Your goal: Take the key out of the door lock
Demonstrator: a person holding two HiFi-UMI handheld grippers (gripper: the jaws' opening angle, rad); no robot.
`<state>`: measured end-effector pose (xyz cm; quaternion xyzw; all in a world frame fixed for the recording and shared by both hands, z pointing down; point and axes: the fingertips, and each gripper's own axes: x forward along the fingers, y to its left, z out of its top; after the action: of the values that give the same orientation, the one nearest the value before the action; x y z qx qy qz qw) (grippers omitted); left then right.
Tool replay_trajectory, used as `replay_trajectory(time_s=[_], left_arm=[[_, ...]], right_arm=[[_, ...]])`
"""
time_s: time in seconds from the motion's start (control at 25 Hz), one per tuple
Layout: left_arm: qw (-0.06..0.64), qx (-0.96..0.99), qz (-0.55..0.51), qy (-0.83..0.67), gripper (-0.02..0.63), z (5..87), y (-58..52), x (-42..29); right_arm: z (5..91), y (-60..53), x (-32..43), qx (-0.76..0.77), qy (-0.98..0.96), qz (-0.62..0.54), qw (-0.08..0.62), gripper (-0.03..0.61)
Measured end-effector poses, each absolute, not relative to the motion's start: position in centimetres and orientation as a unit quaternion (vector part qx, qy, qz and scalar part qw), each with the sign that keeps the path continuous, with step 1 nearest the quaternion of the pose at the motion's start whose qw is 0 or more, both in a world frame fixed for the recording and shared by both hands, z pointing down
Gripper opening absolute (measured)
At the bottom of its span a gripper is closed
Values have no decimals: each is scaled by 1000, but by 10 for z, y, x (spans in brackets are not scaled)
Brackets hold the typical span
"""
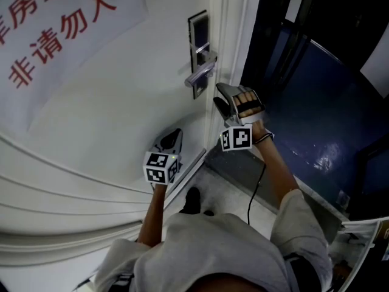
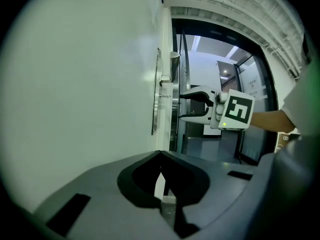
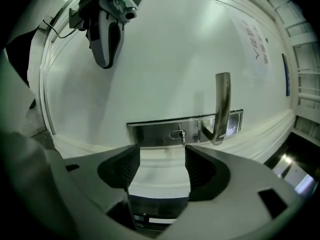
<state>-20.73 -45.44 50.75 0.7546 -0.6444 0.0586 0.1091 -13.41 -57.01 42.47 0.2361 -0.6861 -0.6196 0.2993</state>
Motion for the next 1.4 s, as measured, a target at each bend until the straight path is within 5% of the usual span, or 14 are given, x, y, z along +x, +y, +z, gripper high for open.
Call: replay_trajectory(time_s=[0.48,0.92,1.4], left_arm=[[108,753,64,-646,18,509,-459,-212],[110,756,64,-642,18,510,-458,-208],[106,759,67,-639,18,507,-461,-207]], right_arm=[[402,-600,-165,245,-673,-633,293,274],[387,-608,-182,262,-647,-667,260,40],[386,-609,-182,264,-644,-671,256,31]])
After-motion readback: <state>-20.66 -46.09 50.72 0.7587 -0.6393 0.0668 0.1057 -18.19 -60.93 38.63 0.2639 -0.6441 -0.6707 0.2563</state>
